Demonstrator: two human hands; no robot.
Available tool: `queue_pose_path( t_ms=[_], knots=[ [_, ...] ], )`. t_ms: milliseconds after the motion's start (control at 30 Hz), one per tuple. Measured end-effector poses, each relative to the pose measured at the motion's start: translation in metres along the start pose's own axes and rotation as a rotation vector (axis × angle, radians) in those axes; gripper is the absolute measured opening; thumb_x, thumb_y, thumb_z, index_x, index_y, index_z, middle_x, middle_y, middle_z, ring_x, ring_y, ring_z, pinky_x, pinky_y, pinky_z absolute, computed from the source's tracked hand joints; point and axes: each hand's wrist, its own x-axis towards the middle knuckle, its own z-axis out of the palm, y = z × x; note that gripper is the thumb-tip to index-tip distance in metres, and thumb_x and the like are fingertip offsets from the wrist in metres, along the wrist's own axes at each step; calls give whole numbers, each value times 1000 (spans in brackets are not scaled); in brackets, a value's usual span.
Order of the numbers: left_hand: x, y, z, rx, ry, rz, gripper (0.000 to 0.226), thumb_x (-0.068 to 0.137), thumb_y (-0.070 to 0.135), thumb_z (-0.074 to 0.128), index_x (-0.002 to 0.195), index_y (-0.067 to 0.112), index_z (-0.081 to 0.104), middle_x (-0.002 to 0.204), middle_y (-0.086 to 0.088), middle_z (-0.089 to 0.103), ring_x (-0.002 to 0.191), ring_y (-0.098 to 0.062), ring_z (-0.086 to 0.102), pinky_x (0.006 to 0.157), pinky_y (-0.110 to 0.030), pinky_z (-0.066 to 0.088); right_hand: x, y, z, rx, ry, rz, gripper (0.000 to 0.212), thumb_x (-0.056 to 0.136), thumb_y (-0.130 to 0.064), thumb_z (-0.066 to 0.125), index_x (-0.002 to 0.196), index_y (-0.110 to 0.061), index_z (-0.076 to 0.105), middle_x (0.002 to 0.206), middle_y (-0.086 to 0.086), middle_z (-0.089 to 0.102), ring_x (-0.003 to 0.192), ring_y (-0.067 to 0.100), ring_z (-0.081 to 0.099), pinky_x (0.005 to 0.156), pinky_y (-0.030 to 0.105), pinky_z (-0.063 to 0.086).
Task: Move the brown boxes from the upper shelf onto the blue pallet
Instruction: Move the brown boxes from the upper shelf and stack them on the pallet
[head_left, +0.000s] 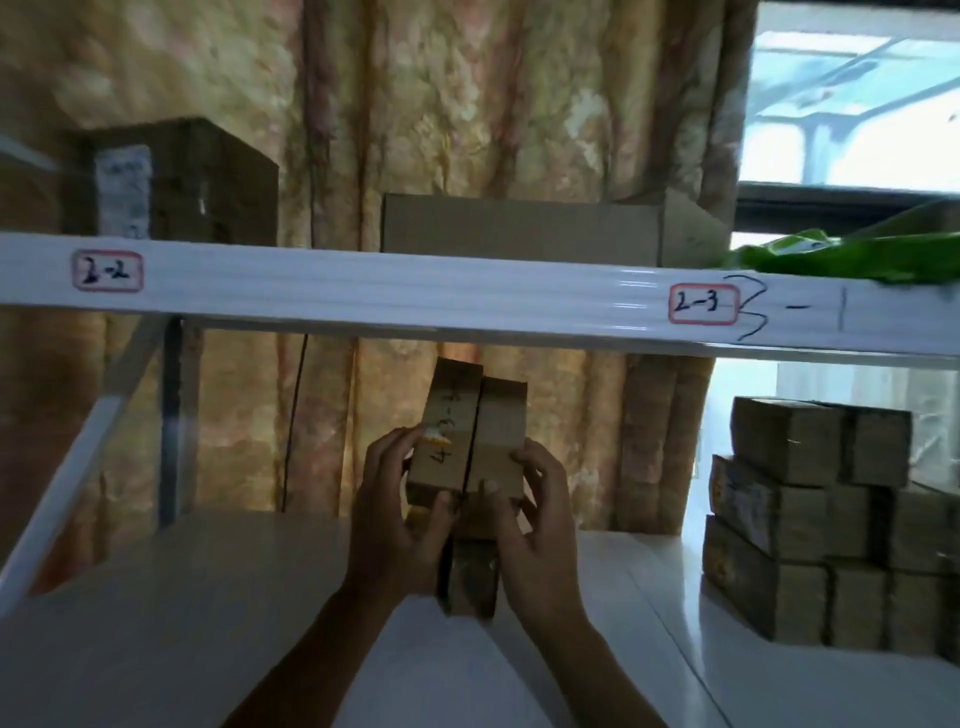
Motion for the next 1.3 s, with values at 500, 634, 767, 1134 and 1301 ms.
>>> queue_pose_path(
  t_ms=[500, 634, 767, 1134, 1301],
  knots=[
    [-191, 276, 3, -455, -60, -267, 69, 85, 22, 68, 149, 13, 41, 152, -10, 40, 140, -36, 44, 104, -60, 46, -219, -184, -169, -16, 234, 215, 70, 92, -23, 69, 155, -35, 41, 148, -8, 60, 128, 18, 65, 87, 25, 60],
    [-273, 322, 22, -526, -123, -505, 69, 86, 30, 71, 149, 22, 43, 154, -3, 42, 139, -24, 48, 100, -42, 54, -301, -189, -220, -157, 262, 385, 71, 89, -35, 71, 154, -37, 43, 147, -5, 61, 126, 18, 66, 87, 34, 62],
    [-337, 349, 60, -552, -127, -794, 66, 83, 44, 76, 142, 29, 52, 148, -2, 52, 129, -17, 59, 90, -25, 56, -364, -170, -267, -208, 317, 548, 71, 82, -29, 78, 145, -50, 52, 141, -19, 63, 122, 6, 67, 87, 33, 64],
    [-453, 381, 281, -348, -340, -1178, 51, 85, 4, 77, 126, 29, 58, 132, -5, 61, 118, -15, 63, 95, -34, 56, -431, -53, -464, -172, 381, 978, 76, 64, -34, 85, 131, -50, 53, 124, -34, 67, 113, -2, 68, 85, 22, 62],
    [-470, 394, 363, -366, -326, -1326, 55, 84, 24, 78, 132, 36, 54, 140, -1, 57, 127, -29, 57, 99, -56, 52, -425, -11, -547, -186, 373, 1050, 84, 63, -39, 86, 139, -40, 51, 140, -14, 60, 116, 7, 69, 89, 34, 62]
  ],
)
